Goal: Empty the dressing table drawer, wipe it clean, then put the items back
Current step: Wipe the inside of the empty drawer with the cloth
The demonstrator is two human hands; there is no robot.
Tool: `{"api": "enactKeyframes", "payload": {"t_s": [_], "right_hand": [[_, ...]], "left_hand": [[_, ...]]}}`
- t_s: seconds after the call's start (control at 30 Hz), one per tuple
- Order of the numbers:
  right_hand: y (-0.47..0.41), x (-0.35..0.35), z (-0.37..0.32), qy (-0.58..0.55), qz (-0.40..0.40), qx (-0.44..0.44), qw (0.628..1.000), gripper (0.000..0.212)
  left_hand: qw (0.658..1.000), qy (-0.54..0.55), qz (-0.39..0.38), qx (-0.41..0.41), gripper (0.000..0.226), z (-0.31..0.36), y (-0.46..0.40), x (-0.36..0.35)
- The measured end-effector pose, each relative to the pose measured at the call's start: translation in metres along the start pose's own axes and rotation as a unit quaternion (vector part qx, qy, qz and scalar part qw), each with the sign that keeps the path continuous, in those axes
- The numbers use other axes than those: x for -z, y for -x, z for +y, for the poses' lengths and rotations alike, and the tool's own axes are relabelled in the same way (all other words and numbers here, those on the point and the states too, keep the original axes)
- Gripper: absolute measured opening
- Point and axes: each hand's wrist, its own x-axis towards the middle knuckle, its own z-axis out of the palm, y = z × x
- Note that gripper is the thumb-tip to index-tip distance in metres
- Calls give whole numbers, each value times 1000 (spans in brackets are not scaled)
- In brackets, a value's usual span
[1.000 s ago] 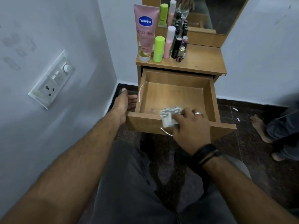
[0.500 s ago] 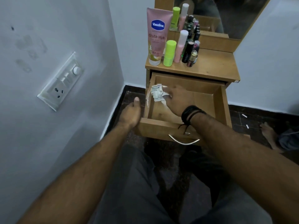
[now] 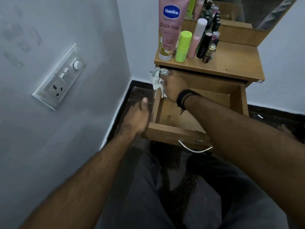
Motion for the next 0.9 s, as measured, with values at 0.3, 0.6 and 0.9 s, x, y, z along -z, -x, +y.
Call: {"api": "enactKeyframes", "payload": {"t_s": [0.3,0.6,0.9], "right_hand": [[35,1,-2,10,-23,87,996,32],[62,7,-15,-16,-96,130,987,25],[-37,3,-16,-24,-16,-97,995,37]], "left_hand": [[999,34,38,-8,66,1,4,-2],[999,32,37,-16,67,0,3,-2],[1000,7,18,-6,70,1,3,-1]]}}
